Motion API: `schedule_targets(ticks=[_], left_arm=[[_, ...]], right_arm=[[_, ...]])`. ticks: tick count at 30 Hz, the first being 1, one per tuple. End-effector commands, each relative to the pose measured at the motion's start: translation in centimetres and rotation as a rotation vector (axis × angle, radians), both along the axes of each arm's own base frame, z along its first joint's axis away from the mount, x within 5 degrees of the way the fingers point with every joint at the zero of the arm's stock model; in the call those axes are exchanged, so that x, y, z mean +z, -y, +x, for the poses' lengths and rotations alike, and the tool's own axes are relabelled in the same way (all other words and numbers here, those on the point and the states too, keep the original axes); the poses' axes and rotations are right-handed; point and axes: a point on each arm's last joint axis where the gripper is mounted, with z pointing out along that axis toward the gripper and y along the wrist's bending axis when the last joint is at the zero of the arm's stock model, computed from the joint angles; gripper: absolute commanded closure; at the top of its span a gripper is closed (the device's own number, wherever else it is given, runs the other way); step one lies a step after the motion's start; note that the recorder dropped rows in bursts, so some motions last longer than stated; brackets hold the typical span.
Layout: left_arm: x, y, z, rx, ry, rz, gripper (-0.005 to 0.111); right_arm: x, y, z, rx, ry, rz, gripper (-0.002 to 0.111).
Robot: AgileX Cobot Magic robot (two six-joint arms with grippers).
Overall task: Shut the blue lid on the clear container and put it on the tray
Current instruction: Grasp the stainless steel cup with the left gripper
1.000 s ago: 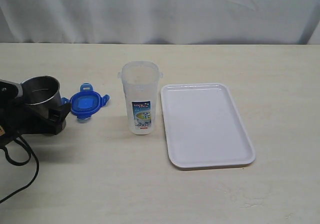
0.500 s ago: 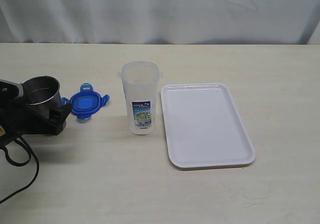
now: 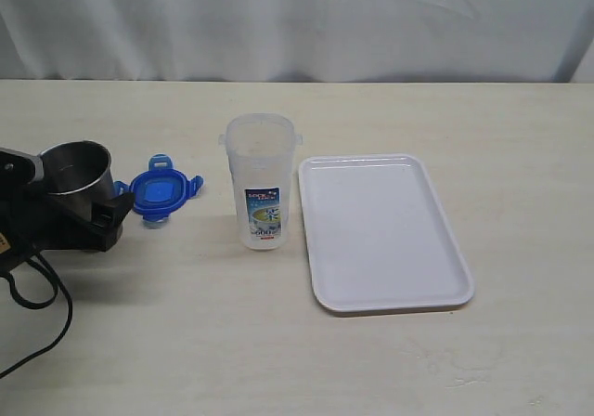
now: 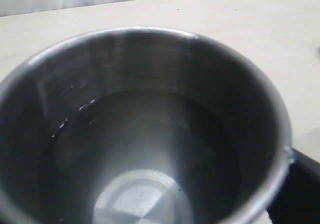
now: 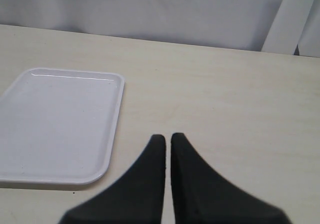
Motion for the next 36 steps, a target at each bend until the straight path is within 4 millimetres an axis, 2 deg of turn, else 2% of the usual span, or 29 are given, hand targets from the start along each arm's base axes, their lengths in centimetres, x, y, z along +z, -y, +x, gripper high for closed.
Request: schedule_targets(ticks=[1, 27, 29, 32, 36], left_arm=[[0.08, 0.27, 0.13, -0.014, 0.012, -0.003, 0.003], [0.08, 0.25, 0.13, -0.012, 0.012, -0.002, 0.003], [0.08, 0.21, 0.15, -0.007, 0.012, -0.002, 0.011], [0.00, 0.18, 0.12, -0.004, 0.004, 0.001, 0.050], [-0.01, 0.18, 0.12, -0.004, 0.002, 0.001, 0.066]], right_arm=[[-0.11, 0.01, -0.02, -0.004, 0.000, 0.006, 0.104], [-0.11, 0.01, -0.02, -0.004, 0.000, 0.006, 0.104], [-0.11, 0.01, -0.02, -0.004, 0.000, 0.006, 0.104], [-0.11, 0.01, -0.02, -0.004, 0.000, 0.006, 0.104], [-0.11, 0.01, -0.02, -0.004, 0.000, 0.006, 0.104]])
